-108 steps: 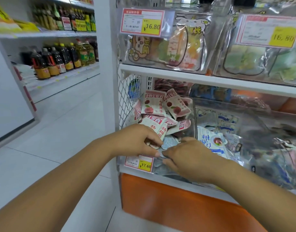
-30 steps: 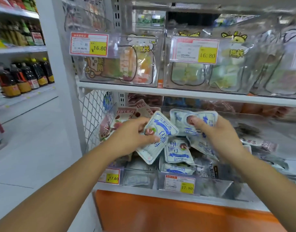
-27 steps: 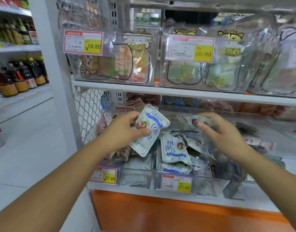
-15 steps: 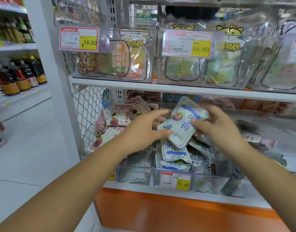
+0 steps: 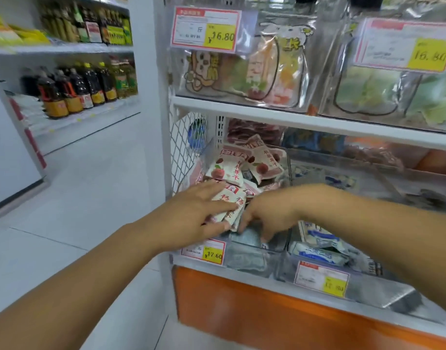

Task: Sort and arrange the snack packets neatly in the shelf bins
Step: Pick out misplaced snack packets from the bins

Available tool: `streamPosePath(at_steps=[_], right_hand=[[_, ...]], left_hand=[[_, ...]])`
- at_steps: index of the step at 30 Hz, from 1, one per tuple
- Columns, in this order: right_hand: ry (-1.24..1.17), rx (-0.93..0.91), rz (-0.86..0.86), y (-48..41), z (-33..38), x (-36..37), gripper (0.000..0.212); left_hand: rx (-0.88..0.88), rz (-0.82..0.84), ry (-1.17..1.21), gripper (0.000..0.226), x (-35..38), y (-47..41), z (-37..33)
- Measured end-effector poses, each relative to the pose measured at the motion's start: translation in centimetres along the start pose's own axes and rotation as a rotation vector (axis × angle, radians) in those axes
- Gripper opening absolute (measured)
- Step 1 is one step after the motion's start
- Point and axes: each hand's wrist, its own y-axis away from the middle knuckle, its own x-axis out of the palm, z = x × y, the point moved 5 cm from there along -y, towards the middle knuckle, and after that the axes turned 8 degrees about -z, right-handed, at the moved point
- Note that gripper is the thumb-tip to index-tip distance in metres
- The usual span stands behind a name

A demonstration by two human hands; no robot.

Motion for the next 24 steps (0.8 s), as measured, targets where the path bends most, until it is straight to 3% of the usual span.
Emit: streamPosePath(at_steps=[2, 4, 7, 10, 12, 16, 19, 24], right_hand=[[0.067, 0.069, 0.187, -1.9, -0.5, 1.6, 0.083], [0.129, 0.094, 0.263, -3.2, -0.7, 2.9, 0.105], [0.220, 0.054, 0.218, -4.3, -0.1, 3.9, 0.112], [0.135, 0.035, 0.124, -4.4, 0.2, 4.1, 0.115], [0.068, 0.059, 0.096, -4.1, -0.2, 3.8, 0.109], [-0.019, 0.103, 0.011, -2.5, -0.1, 1.9, 0.075], [-0.156, 0.102, -0.223, 0.1, -0.4, -0.7, 0.046], [-0.623, 0.244, -0.749, 9.7, -5.0, -3.0, 0.036]], left_hand=[[0.008, 0.010, -0.014, 0.051, 0.2, -0.2, 0.3], [0.011, 0.023, -0.033, 0.051, 0.3, -0.3, 0.6], [0.015, 0.015, -0.033, 0.051, 0.4, -0.4, 0.6], [0.024, -0.002, -0.032, 0.051, 0.3, -0.3, 0.5], [0.019, -0.016, -0.021, 0.051, 0.1, -0.2, 0.4], [0.007, -0.036, 0.028, 0.051, -0.2, -0.1, 0.1], [-0.015, -0.080, 0.107, 0.055, -0.8, -0.1, 0.0], [-0.103, -0.116, 0.266, 0.057, -1.9, -0.3, 0.0]])
